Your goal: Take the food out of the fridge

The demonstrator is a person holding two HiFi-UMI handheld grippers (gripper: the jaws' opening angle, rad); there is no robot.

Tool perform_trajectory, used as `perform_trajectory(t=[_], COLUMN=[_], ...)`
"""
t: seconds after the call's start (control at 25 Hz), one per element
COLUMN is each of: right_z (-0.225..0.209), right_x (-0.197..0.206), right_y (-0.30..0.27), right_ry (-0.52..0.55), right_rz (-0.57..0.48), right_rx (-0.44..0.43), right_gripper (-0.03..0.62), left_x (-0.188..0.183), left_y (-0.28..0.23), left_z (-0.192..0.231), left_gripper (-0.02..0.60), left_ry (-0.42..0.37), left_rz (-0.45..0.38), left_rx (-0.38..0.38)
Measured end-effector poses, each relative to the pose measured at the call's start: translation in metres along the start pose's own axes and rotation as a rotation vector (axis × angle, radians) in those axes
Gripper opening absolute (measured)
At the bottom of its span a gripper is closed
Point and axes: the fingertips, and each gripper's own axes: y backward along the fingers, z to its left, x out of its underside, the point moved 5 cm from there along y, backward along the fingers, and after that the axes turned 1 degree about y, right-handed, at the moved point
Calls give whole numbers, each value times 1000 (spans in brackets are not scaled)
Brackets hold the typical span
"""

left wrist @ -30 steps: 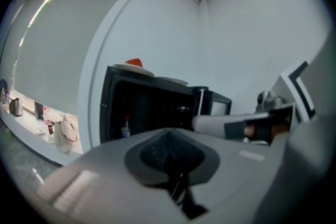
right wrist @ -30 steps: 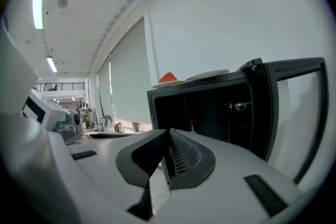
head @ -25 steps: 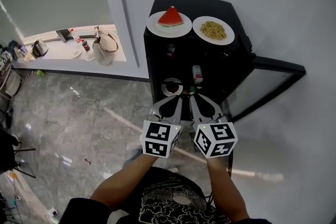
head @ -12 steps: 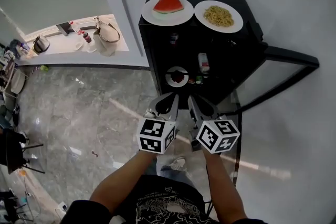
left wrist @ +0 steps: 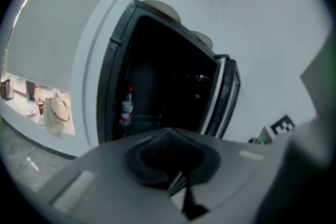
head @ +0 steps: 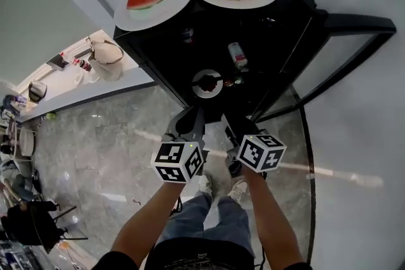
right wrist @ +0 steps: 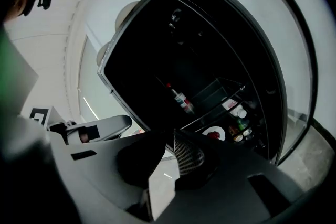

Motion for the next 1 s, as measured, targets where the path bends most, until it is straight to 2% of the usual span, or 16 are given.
perform_trajectory(t=[0.28,0.48,0.68,0.84,1.0], right_z=[-42,-84,-126,-153,-179], right_x=[35,79,117,132,148], right_y=[-38,-73,-112,-149,-186], right_ry=[-156,-314,-445,-564,-657], right_rz=[-92,-129,-149,-181,-184], right_rx=[40,13,3,-36,-36], right_gripper=[26,77,101,118,118], left_x=[33,74,114,140,161], left_y=[-31,-47,-53,-63,-71], left_z=[25,36,48,50,57], left_gripper=[0,0,0,0,0], left_ry=[-43,-88,-118,-145,-162], left_rz=[50,61,69,66,51], left_rx=[81,119,112,119,119])
